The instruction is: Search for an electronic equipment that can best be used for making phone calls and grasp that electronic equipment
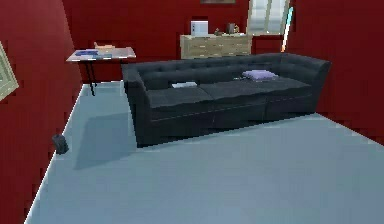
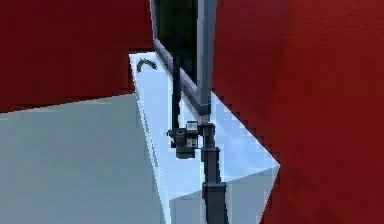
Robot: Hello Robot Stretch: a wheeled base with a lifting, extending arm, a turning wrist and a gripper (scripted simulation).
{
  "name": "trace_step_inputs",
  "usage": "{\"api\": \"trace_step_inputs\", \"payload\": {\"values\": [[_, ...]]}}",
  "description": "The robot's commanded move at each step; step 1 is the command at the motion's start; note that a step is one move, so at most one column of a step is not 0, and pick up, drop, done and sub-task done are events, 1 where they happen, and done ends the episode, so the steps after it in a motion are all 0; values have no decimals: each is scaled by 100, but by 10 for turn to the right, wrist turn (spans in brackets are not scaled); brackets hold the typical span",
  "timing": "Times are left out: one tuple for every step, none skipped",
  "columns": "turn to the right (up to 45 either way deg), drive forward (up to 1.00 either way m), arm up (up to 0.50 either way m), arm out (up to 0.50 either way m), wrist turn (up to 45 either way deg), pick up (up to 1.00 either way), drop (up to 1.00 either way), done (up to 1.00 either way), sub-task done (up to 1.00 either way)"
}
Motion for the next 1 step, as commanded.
{"api": "trace_step_inputs", "payload": {"values": [[0, 0, 0, 0, 0, 0, 0, 100, 0]]}}
